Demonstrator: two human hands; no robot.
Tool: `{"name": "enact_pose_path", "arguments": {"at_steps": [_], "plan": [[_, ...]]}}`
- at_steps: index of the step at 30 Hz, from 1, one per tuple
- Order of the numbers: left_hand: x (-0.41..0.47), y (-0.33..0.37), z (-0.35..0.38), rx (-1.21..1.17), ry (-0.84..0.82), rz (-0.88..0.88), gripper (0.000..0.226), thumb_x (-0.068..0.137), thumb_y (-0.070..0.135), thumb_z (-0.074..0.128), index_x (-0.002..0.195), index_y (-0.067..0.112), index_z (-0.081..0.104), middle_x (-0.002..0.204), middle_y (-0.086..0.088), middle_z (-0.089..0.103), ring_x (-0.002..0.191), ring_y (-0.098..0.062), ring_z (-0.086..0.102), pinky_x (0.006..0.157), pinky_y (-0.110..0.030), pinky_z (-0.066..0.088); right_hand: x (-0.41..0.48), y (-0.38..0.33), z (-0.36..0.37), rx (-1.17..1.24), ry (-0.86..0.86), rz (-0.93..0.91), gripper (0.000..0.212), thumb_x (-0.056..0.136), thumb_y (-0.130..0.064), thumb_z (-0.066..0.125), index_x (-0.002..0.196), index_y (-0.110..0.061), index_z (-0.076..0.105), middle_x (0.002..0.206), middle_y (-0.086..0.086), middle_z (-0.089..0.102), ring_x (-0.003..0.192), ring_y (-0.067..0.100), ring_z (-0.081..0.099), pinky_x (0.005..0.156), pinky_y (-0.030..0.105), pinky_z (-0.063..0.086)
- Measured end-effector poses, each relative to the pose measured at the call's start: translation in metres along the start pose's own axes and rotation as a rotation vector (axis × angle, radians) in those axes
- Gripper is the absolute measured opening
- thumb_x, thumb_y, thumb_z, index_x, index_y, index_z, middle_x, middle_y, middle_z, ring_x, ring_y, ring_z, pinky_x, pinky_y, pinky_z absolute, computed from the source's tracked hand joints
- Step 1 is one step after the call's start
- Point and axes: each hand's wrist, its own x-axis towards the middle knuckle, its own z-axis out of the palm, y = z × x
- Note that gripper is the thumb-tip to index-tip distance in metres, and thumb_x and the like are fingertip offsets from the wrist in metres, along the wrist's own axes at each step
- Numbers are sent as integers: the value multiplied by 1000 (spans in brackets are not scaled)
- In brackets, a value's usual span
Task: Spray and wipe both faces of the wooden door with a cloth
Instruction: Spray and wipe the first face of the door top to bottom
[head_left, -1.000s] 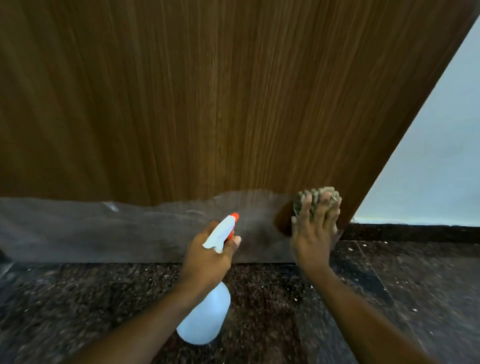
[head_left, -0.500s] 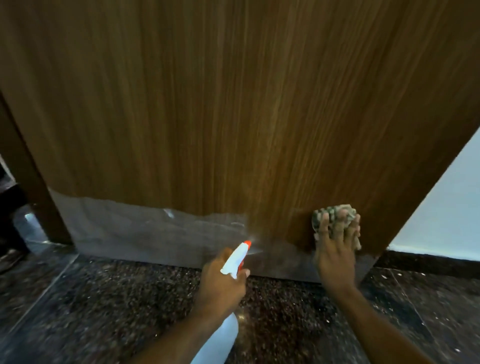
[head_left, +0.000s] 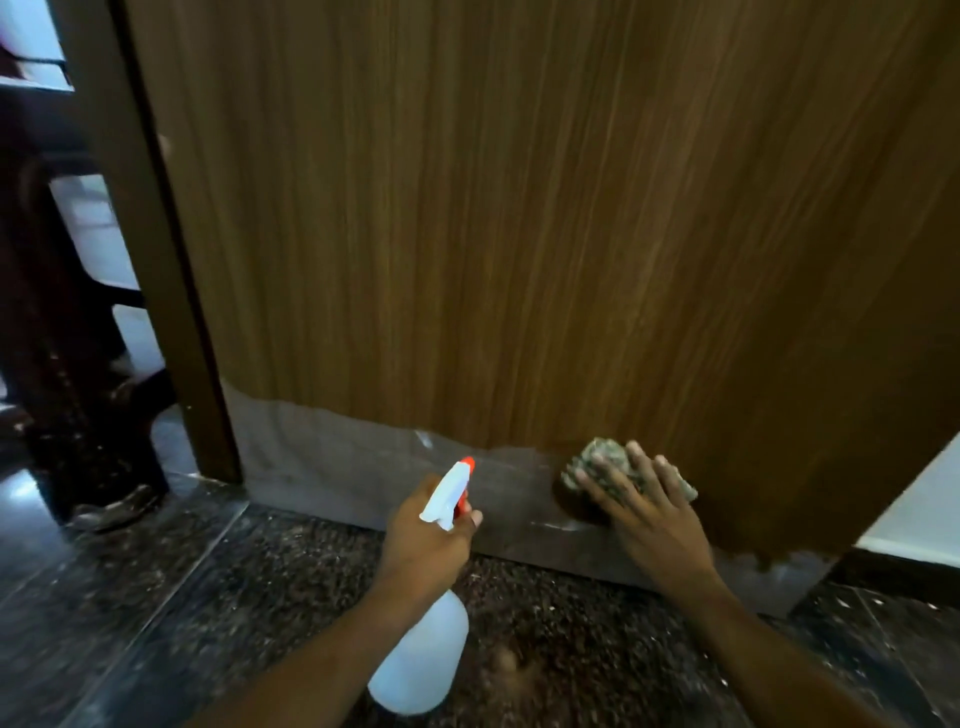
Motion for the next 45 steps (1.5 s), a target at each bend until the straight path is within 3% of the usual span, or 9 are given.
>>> {"name": "enact_pose_path", "arguments": {"at_steps": [3,10,18,24,29,35,39,43,45], "plan": [[4,-2,-16,3,31,10,29,82,13,68,91,38,57,87,12,63,81,-6,60,60,-4,44,57,-42,-18,83,-9,31,82,91,-45,53,161,-29,13,169,1,-6,153,39,-1,123,54,-5],[9,-2,-49,1,84,24,30,81,12,69,91,36,54,85,13,61,79,-8,60,56,-1,43,44,-49,7,-250,-277,-496,84,91,-37,56,161,-24,12,168,2,14,154,34,-5,123,53,-12],[15,-1,-88,-17,96,2,34,83,17,68,107,33,51,89,18,57,82,-5,57,53,-4,43,98,-72,-29,-15,-34,-192,76,89,-19,34,161,-29,9,169,-2,2,152,34,12,122,54,11],[27,-16,-114,-3,112,8,27,84,14,66,99,32,53,89,8,62,79,-6,59,63,-9,45,126,-132,-17,-111,-259,-424,91,90,-42,55,160,-28,-3,165,3,-25,151,37,-21,118,57,-21],[41,-19,-133,-7,97,2,29,85,16,66,102,34,51,93,6,62,83,-5,58,65,-11,44,107,-98,-14,-232,-156,-475,71,91,-27,36,158,-25,14,166,2,21,154,34,-4,123,53,-12],[58,-34,-166,36,146,-8,34,84,14,67,115,22,58,93,7,61,82,-7,57,61,-6,40,187,-149,-47,-20,67,-214,71,95,-20,32,161,-29,10,169,-1,-5,155,32,-7,124,50,-8],[61,-44,-180,74,147,-3,32,86,16,64,116,24,57,97,11,58,82,-2,56,56,-1,40,202,-205,-32,-117,-194,-491,78,98,-35,39,160,-28,-8,161,4,-30,142,38,-40,113,56,-30],[63,-49,-190,-3,173,-60,23,84,16,66,97,31,54,90,3,64,81,-13,60,64,-23,49,168,-180,-19,-120,-264,-619,81,83,-43,72,154,-27,36,164,5,11,151,35,-21,121,53,-18],[63,-52,-196,-7,176,-53,21,84,15,67,96,29,56,86,3,63,80,-14,61,68,-26,52,160,-153,-23,-188,-138,-617,69,88,-36,63,153,-26,40,166,6,13,153,35,-14,122,53,-16]]}}
